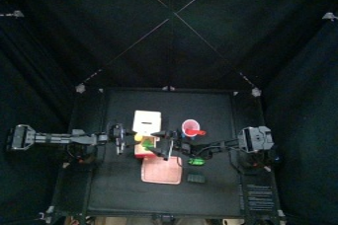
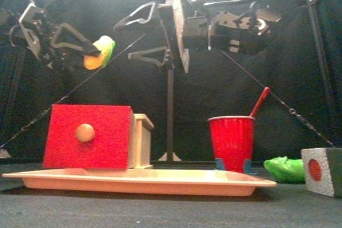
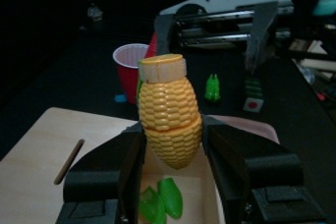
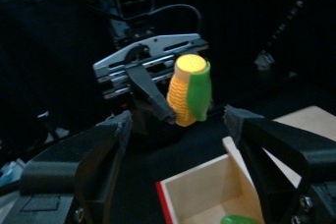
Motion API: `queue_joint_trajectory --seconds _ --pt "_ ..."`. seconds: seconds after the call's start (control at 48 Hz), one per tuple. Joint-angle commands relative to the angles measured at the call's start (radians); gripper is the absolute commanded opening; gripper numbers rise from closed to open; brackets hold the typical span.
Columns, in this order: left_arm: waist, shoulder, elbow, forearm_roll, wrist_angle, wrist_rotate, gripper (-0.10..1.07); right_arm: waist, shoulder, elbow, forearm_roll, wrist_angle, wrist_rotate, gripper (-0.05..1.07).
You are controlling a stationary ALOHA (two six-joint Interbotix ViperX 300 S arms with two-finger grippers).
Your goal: Remove corn husk
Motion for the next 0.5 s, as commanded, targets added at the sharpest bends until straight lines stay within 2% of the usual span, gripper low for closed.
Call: queue_joint_trajectory --seconds 0.0,0.083,0.188,0.479 --pt "-0.051 0.006 -0.008 0.098 -0.048 -0.002 0.63 -0.005 -0.044 -0.012 -0.094 -0.008 0.003 1.04" --pt "-0.077 0.012 -0.003 0.16 -0.095 0.0 0.62 -0.005 -0.035 -0.02 -0.129 -0.008 -0.005 1.04" --pt "-0.078 0.017 0.0 0.202 -0.124 0.0 0.62 -0.006 -0.029 -0.023 -0.13 -0.008 -0.005 1.04" --pt "-0.078 0.049 -0.012 0.202 -0.137 0.002 0.62 -0.011 -0.009 -0.069 -0.149 -0.008 -0.008 1.04"
